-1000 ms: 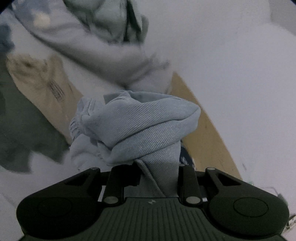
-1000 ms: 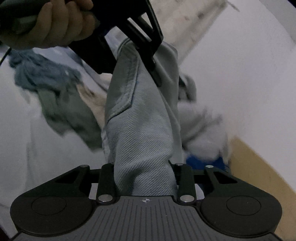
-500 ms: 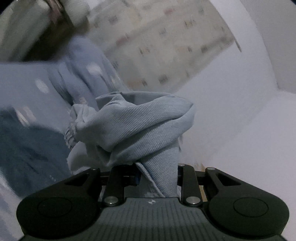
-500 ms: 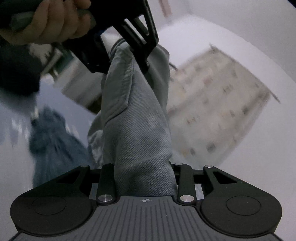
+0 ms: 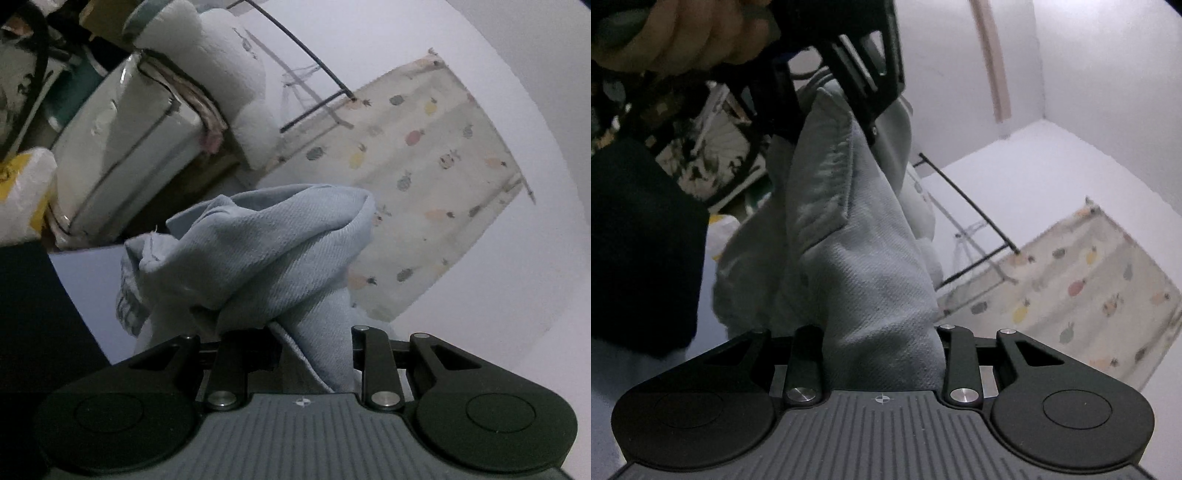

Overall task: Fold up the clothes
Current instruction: 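Lift the trouser bundle with both grippers and carry it off the bed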

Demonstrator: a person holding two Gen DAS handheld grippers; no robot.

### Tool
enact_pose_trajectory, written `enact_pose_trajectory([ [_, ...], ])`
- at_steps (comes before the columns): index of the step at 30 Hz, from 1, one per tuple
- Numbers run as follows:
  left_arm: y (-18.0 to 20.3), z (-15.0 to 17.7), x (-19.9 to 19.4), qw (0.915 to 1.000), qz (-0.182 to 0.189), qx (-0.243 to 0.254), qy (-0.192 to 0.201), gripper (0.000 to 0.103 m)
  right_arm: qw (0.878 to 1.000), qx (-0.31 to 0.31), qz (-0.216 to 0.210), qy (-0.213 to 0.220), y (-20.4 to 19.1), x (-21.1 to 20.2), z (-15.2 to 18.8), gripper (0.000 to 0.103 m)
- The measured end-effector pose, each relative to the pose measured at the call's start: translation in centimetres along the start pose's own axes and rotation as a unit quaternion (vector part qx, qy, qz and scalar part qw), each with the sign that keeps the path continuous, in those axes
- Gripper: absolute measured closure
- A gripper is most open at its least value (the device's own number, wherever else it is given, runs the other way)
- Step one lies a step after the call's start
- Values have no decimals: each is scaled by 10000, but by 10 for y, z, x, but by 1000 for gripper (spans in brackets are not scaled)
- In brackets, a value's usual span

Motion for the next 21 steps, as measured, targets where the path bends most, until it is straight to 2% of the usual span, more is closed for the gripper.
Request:
enact_pose_trajectory([
  [3,-16,-18,12,9999,-57,56,-80,77,9999,-98,16,-102,-22,33,-10,68],
  [7,-30,-39,20,9999,-21,79,-92,77,9995,106,-2,-306,-43,62,-16,69],
  [12,-63,-47,14,9997,107,-60,-228,77,9976,352,-117,-592,-73,71,-30,70],
  [14,-95,-40,4,9994,65,-40,-350,77,9959,425,-264,-749,-99,68,-36,69],
  [18,-172,-19,-19,9982,-196,-102,-552,77,9916,427,-671,-1019,-176,66,-41,69],
  [21,-206,-7,-40,9988,-51,-232,-426,77,9916,286,-768,-1005,-225,60,-48,65],
])
Point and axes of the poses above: each gripper's, at about its wrist camera, not at the fingertips, and x roughly the way its jaws point, y to its right, z to its underside, the point moved 10 cm from there along x, roughly the way its jaws point, and after that the axes turned 15 degrees about y, right-handed, at the moved point
